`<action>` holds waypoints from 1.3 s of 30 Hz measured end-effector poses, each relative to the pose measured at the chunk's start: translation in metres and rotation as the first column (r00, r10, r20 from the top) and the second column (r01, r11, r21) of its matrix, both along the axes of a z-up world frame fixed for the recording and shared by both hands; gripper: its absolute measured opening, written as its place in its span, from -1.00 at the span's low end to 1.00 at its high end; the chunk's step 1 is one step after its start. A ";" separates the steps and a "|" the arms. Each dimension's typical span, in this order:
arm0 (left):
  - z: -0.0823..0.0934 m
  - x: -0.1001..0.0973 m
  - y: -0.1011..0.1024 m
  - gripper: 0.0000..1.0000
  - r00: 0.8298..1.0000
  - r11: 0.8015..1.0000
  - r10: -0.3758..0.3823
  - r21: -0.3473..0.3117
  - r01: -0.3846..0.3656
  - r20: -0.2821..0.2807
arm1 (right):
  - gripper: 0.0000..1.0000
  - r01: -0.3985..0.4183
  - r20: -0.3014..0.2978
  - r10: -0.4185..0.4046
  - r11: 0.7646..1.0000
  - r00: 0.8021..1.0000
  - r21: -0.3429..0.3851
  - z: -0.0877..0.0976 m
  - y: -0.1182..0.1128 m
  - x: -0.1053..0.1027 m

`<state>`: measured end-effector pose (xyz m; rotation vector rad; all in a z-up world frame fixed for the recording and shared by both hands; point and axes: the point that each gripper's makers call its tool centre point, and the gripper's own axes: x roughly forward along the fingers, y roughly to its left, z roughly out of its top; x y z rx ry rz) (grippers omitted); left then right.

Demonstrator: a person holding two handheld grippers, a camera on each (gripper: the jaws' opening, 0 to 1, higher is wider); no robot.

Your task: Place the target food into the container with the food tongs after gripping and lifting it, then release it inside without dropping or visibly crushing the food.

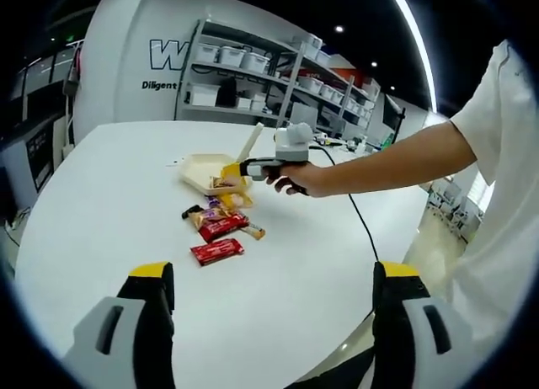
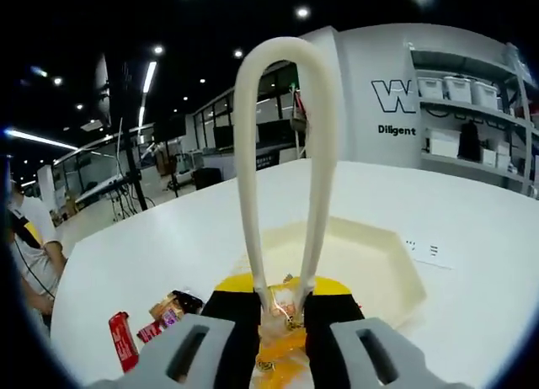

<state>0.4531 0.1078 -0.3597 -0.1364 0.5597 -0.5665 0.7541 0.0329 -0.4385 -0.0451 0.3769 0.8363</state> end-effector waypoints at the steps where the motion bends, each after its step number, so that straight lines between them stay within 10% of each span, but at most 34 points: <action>1: 0.000 0.000 0.000 0.93 1.000 1.000 0.000 0.000 0.000 -0.001 | -0.73 0.001 0.001 -0.001 1.000 1.000 -0.001 -0.001 -0.001 0.000; 39: 0.000 0.006 -0.021 0.91 0.998 0.998 -0.056 -0.006 0.056 -0.002 | -0.63 0.062 -0.013 -0.061 0.998 0.998 0.030 -0.005 -0.040 -0.001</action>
